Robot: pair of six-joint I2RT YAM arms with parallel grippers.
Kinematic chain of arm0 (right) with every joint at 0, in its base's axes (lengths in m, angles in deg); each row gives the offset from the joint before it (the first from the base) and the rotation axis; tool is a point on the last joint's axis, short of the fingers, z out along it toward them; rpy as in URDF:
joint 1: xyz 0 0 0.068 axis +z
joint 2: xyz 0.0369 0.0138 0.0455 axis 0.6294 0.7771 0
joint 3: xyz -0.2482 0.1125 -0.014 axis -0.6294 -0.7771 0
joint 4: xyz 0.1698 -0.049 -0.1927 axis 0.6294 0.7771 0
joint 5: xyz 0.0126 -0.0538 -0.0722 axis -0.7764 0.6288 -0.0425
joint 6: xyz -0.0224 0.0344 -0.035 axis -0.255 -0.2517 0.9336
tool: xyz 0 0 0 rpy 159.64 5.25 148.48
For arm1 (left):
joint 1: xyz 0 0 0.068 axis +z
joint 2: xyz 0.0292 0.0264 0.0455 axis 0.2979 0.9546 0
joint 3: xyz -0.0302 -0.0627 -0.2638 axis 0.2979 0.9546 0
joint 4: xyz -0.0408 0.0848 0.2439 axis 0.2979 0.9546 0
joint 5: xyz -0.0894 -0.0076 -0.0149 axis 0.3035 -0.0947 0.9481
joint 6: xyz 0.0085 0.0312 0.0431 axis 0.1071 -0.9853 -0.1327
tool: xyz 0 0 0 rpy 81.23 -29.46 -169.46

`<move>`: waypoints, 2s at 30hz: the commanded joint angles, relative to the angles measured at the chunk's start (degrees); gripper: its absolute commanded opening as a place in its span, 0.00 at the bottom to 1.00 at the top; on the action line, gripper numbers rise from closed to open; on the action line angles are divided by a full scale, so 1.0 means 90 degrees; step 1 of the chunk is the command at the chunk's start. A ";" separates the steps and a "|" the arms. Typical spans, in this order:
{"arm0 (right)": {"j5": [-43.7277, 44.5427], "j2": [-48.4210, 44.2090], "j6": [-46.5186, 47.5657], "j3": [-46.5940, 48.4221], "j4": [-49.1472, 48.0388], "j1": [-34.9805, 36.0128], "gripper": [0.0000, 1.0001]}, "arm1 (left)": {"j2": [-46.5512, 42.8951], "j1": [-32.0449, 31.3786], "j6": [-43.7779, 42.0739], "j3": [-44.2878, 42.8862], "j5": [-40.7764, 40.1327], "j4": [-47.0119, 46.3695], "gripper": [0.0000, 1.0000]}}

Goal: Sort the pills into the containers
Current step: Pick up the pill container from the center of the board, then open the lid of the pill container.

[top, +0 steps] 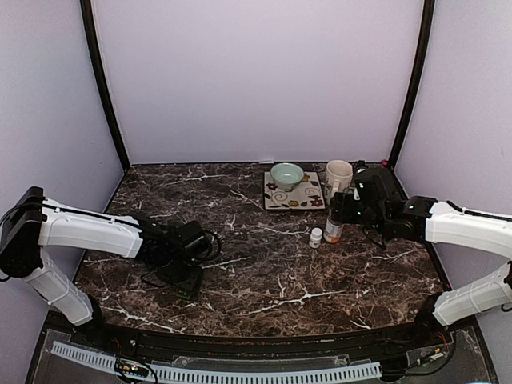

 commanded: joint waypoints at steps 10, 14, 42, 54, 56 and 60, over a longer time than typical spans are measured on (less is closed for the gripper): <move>0.0219 -0.0097 -0.0149 0.0080 0.0054 0.0248 0.77 | -0.0100 0.0062 -0.0053 0.0211 0.0112 -0.0098 0.44; 0.0288 -0.0160 -0.0152 0.0122 0.0134 0.0393 0.77 | -0.0375 0.0067 -0.0036 0.0203 0.0062 -0.0165 0.43; -0.3091 0.0324 -0.0630 -0.0585 -0.3794 0.1591 0.80 | -0.1118 0.1271 -0.1208 -0.0522 0.4380 -0.3366 0.37; -0.4236 0.1184 -0.1319 -0.0731 -0.5487 0.1599 0.82 | -0.0814 0.1270 -0.1338 -0.0656 0.5832 -0.3983 0.34; -0.4335 0.1323 -0.1419 -0.0699 -0.5632 0.1599 0.82 | -0.0783 0.1273 -0.1336 -0.0677 0.6023 -0.4028 0.34; -0.4481 0.1552 -0.1581 -0.0687 -0.5907 0.1599 0.82 | -0.0757 0.1273 -0.1352 -0.0727 0.6173 -0.4097 0.33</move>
